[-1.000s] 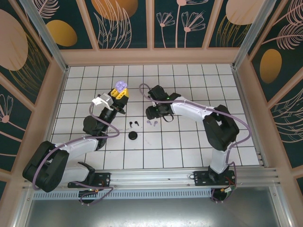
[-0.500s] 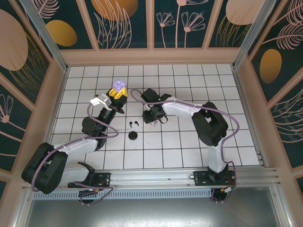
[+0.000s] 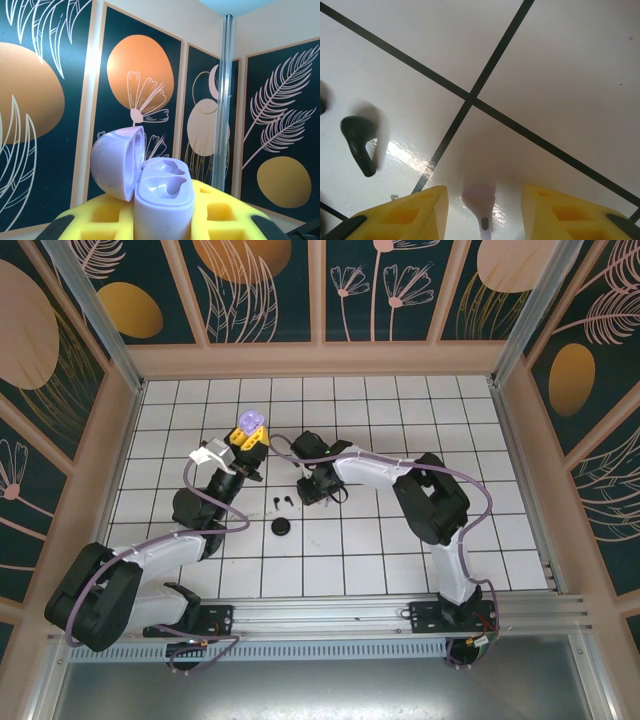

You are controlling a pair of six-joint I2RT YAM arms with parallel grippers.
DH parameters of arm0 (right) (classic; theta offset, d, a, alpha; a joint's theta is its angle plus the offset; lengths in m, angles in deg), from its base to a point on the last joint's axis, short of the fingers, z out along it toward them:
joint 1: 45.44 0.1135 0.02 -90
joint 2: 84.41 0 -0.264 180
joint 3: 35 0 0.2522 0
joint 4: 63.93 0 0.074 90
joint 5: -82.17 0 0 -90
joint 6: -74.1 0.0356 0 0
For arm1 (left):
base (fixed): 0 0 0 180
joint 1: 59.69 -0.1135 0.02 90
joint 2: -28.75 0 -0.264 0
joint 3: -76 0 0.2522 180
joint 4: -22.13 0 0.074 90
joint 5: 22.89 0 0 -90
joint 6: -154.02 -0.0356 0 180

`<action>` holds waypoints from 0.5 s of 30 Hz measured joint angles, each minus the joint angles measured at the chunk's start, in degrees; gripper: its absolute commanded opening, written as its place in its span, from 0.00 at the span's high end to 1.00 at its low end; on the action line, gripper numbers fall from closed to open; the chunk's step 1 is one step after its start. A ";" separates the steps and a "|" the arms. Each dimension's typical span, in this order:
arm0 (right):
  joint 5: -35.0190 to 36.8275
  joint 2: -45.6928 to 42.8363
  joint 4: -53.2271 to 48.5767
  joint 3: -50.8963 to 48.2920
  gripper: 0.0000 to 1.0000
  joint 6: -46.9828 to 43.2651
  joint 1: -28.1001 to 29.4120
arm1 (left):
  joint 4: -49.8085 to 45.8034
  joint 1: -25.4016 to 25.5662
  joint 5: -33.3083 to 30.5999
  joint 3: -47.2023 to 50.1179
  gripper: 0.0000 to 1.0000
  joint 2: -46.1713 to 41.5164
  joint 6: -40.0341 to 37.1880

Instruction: Insert wireless bluetooth earbuds into charging case

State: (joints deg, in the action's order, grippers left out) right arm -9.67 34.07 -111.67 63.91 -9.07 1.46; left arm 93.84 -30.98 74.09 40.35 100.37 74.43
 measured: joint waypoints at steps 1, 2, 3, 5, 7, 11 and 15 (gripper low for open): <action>0.02 0.09 -0.02 0.00 0.57 -0.15 -0.02 | 0.02 0.00 0.00 0.04 1.00 -0.07 0.00; 0.02 0.20 -0.09 0.04 0.57 -0.37 -0.02 | 0.02 0.00 0.00 0.09 1.00 -0.11 0.00; 0.00 0.35 -0.15 0.09 0.57 -0.39 0.00 | 0.02 0.00 0.00 0.13 1.00 -0.13 0.00; -0.04 0.63 -0.17 0.11 0.57 -0.52 0.00 | 0.02 0.00 -0.02 0.20 1.00 -0.13 0.00; -0.15 0.96 -0.24 0.11 0.58 -0.57 0.00 | 0.02 0.00 -0.02 0.24 1.00 -0.22 0.00; -0.17 1.14 -0.37 0.42 0.59 -0.55 0.00 | 0.02 0.00 -0.02 0.26 1.00 -0.24 0.00; -0.13 1.40 -0.59 0.76 0.60 -0.57 0.04 | 0.04 0.00 -0.04 0.26 1.00 -0.24 0.00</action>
State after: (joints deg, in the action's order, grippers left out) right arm -9.81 35.47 -112.26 64.67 -9.64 1.50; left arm 93.88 -30.98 74.05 40.61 100.13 74.43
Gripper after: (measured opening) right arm 0.406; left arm 0.220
